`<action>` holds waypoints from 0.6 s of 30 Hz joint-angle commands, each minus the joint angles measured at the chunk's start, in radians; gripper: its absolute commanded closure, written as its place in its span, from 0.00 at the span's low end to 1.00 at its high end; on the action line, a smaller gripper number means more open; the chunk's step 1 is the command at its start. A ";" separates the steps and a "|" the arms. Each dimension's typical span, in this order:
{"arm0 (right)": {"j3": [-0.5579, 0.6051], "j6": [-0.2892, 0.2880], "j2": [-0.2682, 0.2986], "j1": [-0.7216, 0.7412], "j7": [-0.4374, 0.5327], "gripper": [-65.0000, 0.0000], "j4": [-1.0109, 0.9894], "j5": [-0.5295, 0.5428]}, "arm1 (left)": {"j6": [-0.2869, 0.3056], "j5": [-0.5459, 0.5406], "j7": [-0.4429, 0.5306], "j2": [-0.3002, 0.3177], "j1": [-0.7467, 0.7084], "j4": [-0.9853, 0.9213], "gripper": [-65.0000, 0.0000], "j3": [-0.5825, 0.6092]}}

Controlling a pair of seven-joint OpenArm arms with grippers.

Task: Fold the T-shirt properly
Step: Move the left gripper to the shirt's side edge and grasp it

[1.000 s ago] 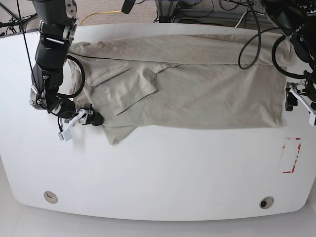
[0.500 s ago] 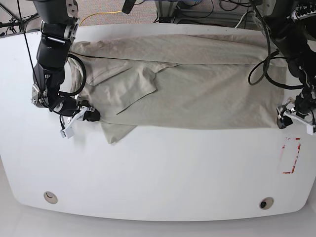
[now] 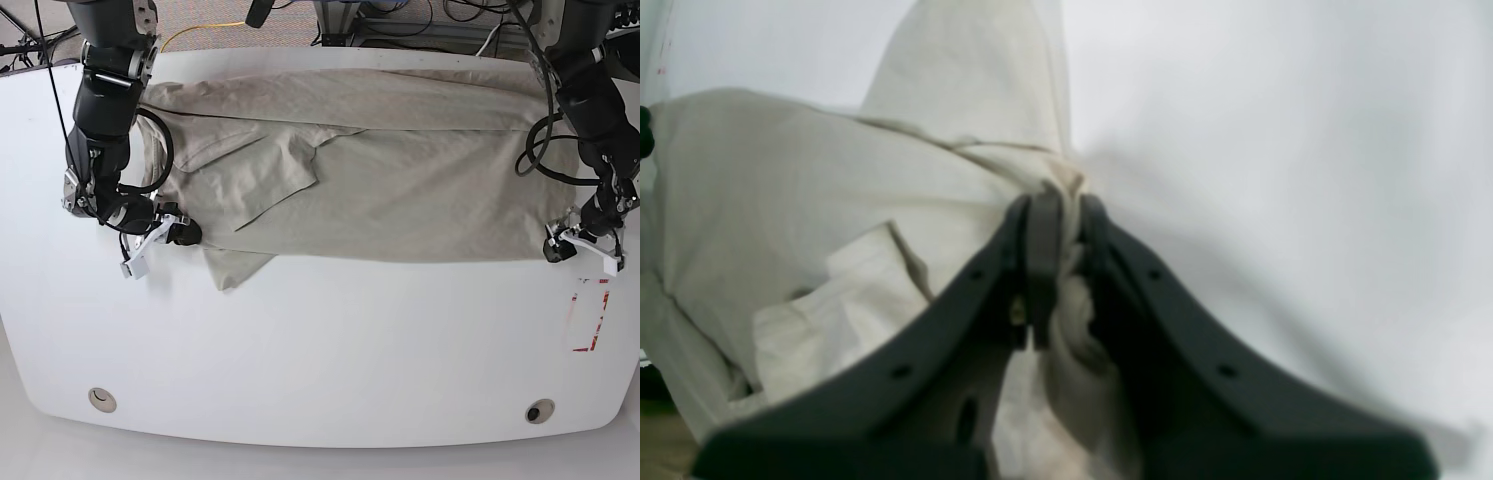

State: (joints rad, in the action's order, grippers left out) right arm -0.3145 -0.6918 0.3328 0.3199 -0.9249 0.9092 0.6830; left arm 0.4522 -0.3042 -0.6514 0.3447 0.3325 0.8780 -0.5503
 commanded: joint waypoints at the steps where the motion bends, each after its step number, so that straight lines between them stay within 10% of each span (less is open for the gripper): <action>1: -0.004 -0.006 0.015 0.022 0.008 0.93 0.015 0.014 | 0.007 -0.014 0.017 0.018 0.024 0.004 0.23 0.051; 7: -0.004 -0.006 0.013 0.022 0.008 0.93 0.015 0.010 | 0.009 -0.013 0.015 0.014 0.024 0.000 0.28 0.108; 16: -0.004 -0.006 0.013 0.028 0.008 0.94 0.015 0.010 | 0.006 -0.013 0.015 -0.008 0.024 0.004 1.00 0.157; 18: -0.004 -0.006 0.013 0.029 0.008 0.94 0.015 0.008 | 0.006 -0.013 0.015 -0.008 0.024 0.007 1.00 0.160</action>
State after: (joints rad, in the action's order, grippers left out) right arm -0.3149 -0.6918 0.3298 0.3210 -0.9241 0.9092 0.6830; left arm 0.4568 -0.3172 -0.6308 0.3191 0.3405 0.8715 -0.3920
